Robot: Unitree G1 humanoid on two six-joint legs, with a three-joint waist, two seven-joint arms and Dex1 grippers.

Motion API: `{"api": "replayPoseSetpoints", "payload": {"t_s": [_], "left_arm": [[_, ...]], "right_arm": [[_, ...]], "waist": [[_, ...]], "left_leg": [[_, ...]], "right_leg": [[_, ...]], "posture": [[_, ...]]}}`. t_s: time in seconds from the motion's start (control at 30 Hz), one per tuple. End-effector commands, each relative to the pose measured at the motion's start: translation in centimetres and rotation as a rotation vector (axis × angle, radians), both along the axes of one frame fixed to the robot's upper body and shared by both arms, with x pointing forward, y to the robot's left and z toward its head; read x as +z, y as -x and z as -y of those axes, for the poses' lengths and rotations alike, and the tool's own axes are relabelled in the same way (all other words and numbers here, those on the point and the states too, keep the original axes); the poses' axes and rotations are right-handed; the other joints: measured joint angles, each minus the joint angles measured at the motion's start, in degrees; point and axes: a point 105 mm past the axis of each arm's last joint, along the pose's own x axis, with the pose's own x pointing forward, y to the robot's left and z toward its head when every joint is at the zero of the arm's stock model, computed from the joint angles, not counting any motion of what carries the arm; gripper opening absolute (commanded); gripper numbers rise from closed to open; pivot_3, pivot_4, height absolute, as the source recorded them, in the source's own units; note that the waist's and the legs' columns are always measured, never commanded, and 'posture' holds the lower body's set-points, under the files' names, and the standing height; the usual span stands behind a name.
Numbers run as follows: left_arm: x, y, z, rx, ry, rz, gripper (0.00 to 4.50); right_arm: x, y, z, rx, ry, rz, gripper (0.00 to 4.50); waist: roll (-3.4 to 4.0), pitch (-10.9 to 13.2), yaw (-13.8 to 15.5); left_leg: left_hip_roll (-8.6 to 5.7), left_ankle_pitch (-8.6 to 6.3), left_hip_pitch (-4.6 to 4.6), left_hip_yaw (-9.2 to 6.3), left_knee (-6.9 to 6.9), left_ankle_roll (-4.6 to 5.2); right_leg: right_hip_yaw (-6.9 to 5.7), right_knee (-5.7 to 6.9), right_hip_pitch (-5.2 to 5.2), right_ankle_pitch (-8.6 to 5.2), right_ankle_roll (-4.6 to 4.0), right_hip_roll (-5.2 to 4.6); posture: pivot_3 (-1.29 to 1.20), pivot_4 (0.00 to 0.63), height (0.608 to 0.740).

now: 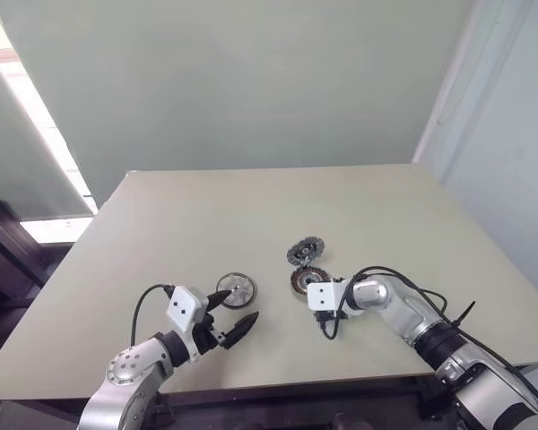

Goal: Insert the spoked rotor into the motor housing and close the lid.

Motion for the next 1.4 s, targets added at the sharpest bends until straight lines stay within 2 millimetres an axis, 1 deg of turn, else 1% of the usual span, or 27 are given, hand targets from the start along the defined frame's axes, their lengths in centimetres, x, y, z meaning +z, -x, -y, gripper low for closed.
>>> {"api": "replayPoseSetpoints", "payload": {"t_s": [0.03, 0.2, 0.23, 0.53, 0.6, 0.7, 0.77, 0.9, 1.17, 1.27, 1.4], "left_arm": [[1.6, -0.2, 0.4, -0.012, 0.001, 0.063, 4.5], [1.6, -0.3, 0.3, -0.01, 0.001, 0.065, 4.5], [1.7, -0.3, 0.3, -0.009, 0.001, 0.066, 4.5], [1.8, -0.4, 0.3, -0.003, 0.005, 0.071, 4.5], [1.8, -0.4, 0.3, -0.002, 0.006, 0.07, 4.5], [1.7, -0.3, 0.3, 0.0, 0.007, 0.069, 4.5], [1.6, -0.3, 0.3, 0.0, 0.008, 0.067, 4.5], [1.4, -0.3, 0.3, 0.004, 0.014, 0.064, 4.5], [0.8, -0.2, 0.5, 0.014, 0.028, 0.061, 4.5], [0.6, -0.2, 0.5, 0.022, 0.036, 0.063, 4.5], [0.4, -0.1, 0.5, 0.035, 0.051, 0.065, 4.5]], "right_arm": [[0.8, -0.9, -0.2, 0.003, 0.0, 0.058, 1.92], [0.9, -1.1, -0.1, 0.015, 0.008, 0.085, 0.16], [1.0, -1.2, -0.2, 0.019, 0.007, 0.089, 0.02], [1.7, -1.3, -0.6, 0.051, -0.002, 0.104, 0.02], [2.1, -1.2, -0.8, 0.038, -0.02, 0.074, 0.02], [3.0, -0.9, -1.2, -0.035, -0.069, -0.029, 0.02], [3.7, -0.4, -1.4, -0.09, -0.096, -0.111, 0.02], [5.1, 1.3, -2.0, -0.16, -0.126, -0.257, 0.02], [7.3, 4.2, -3.2, -0.231, -0.214, -0.416, 0.02], [7.3, 5.3, -3.3, -0.257, -0.213, -0.437, 0.02], [6.5, 6.4, -3.6, -0.288, -0.206, -0.427, 0.02]], "waist": [[0.0, 0.0, 0.0], [0.0, 0.0, 0.0], [0.01, 0.0, 0.0], [0.01, 0.0, 0.0], [0.01, 0.0, 0.0], [0.01, 0.0, 0.0], [0.01, 0.0, 0.2], [0.04, 0.0, 0.4], [0.04, 0.0, 0.4], [0.04, 0.0, 0.4], [0.04, 0.0, 0.4]], "left_leg": [[0.0, 0.01, 0.0, -0.01, 0.0, -0.01], [0.0, 0.01, 0.0, -0.01, 0.0, -0.01], [0.0, 0.01, 0.0, -0.01, 0.0, -0.01], [0.0, 0.01, -0.02, -0.02, -0.01, -0.01], [0.0, 0.01, -0.02, -0.01, -0.01, -0.01], [0.0, 0.01, -0.03, -0.04, -0.02, -0.01], [0.0, 0.01, -0.06, -0.08, -0.02, -0.01], [-0.01, 0.0, -0.11, -0.12, -0.04, -0.01], [-0.01, 0.0, -0.11, -0.1, -0.03, -0.02], [-0.01, 0.0, -0.14, -0.1, -0.03, -0.02], [-0.01, 0.0, -0.14, -0.1, -0.03, -0.02]], "right_leg": [[0.0, 0.01, 0.0, 0.0, 0.0, 0.0], [0.01, 0.02, -0.02, 0.01, 0.0, 0.01], [0.0, 0.02, -0.01, 0.01, 0.0, 0.01], [0.0, 0.02, -0.04, 0.02, -0.02, 0.0], [0.01, 0.02, -0.04, 0.03, -0.03, 0.0], [0.01, 0.02, -0.05, 0.04, -0.05, 0.0], [0.0, 0.02, -0.06, 0.05, -0.06, 0.0], [-0.01, 0.0, -0.11, 0.08, -0.11, 0.0], [-0.08, 0.0, -0.1, 0.0, 0.02, 0.0], [-0.11, -0.03, -0.11, 0.0, 0.03, 0.0], [-0.1, -0.04, -0.11, -0.01, 0.03, -0.01]], "posture": [[0.0, 0.0, 0.74], [0.0, 0.0, 0.74], [0.0, 0.0, 0.74], [0.0, 0.0, 0.74], [0.0, 0.0, 0.74], [0.0, 0.0, 0.74], [0.0, 0.0, 0.74], [0.0, 0.0, 0.74], [0.0, 0.0, 0.74], [0.0, 0.0, 0.74], [0.0, 0.0, 0.74]]}}
